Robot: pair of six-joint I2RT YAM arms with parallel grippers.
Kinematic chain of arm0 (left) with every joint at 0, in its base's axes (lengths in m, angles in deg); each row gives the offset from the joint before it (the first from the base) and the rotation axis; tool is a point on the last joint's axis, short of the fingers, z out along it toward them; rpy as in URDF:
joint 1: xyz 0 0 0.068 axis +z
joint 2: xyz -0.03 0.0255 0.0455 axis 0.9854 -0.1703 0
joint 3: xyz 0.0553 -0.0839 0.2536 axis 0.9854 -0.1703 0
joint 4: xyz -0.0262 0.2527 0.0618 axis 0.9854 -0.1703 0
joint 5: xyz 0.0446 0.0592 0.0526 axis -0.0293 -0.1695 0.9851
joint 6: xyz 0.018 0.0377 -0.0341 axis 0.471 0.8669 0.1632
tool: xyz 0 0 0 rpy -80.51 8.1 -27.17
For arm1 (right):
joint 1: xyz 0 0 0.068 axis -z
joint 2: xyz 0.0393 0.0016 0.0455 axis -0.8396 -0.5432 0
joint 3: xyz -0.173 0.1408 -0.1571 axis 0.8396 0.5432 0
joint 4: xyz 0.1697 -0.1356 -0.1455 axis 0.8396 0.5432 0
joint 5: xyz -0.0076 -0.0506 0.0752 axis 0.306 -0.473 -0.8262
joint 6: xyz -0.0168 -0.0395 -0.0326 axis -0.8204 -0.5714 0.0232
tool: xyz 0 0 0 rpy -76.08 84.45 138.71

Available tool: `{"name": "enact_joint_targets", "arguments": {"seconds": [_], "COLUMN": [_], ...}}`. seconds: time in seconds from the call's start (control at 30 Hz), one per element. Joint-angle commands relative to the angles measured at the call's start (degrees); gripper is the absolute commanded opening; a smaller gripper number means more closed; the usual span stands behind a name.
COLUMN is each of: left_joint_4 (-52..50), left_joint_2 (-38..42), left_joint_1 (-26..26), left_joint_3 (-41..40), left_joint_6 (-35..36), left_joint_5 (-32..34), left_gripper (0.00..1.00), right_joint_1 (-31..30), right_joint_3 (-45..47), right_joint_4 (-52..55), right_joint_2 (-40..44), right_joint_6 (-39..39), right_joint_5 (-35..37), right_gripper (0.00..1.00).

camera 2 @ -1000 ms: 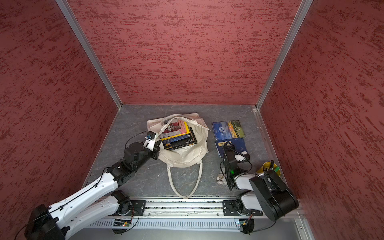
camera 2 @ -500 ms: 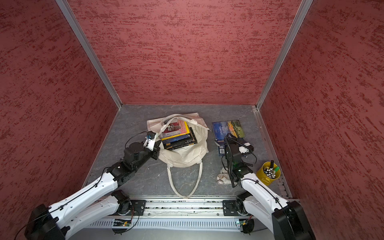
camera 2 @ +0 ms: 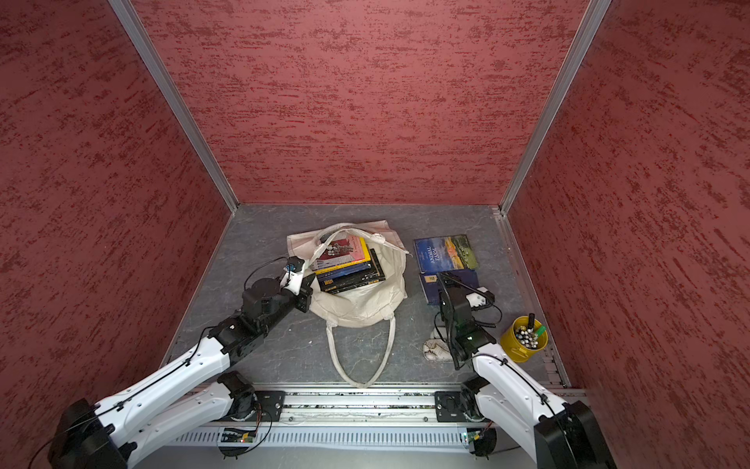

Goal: Take out the books from the canvas bag
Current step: Place the book on the book, then pick up the book from the canvas bag.

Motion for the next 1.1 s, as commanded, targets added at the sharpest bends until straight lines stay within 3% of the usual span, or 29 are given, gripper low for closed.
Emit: {"name": "enact_joint_targets", "arguments": {"seconds": [0.0, 0.13, 0.27, 0.4, 0.57, 0.7, 1.07], "left_joint_4": [3.53, 3.56, 3.53, 3.53, 3.48, 3.69, 4.72], "left_joint_2": [0.49, 0.46, 0.45, 0.36, 0.69, 1.37, 2.73], "left_joint_1": [-0.26, -0.29, -0.28, -0.29, -0.25, -0.28, -0.09], "left_joint_3": [1.78, 1.81, 1.76, 1.86, 1.89, 1.61, 1.09], "left_joint_6": [0.23, 0.27, 0.3, 0.27, 0.12, 0.31, -1.03], "left_joint_5": [-1.14, -1.15, -1.15, -1.49, -1.81, -2.2, -3.52], "left_gripper": [0.0, 0.0, 0.0, 0.0, 0.0, 0.0, 0.0], "right_joint_1": [0.2, 0.27, 0.2, -0.03, -2.42, -6.54, -26.01], "right_joint_3": [-4.45, -3.78, -2.58, -1.38, 4.52, 4.06, -0.53], "right_joint_4": [9.54, 7.03, -1.96, -11.67, -28.89, -30.04, -35.49], "right_joint_2": [-0.25, 0.14, 2.63, 3.54, 4.46, 4.17, -0.24], "right_joint_6": [2.38, -0.72, -10.22, -17.86, -19.55, -20.94, -25.05], "right_joint_5": [-1.02, -2.17, -4.89, -12.41, -20.27, -17.85, -4.99], "right_gripper": [0.99, 0.99, 0.99, 0.99, 0.99, 0.99, 0.99]}}
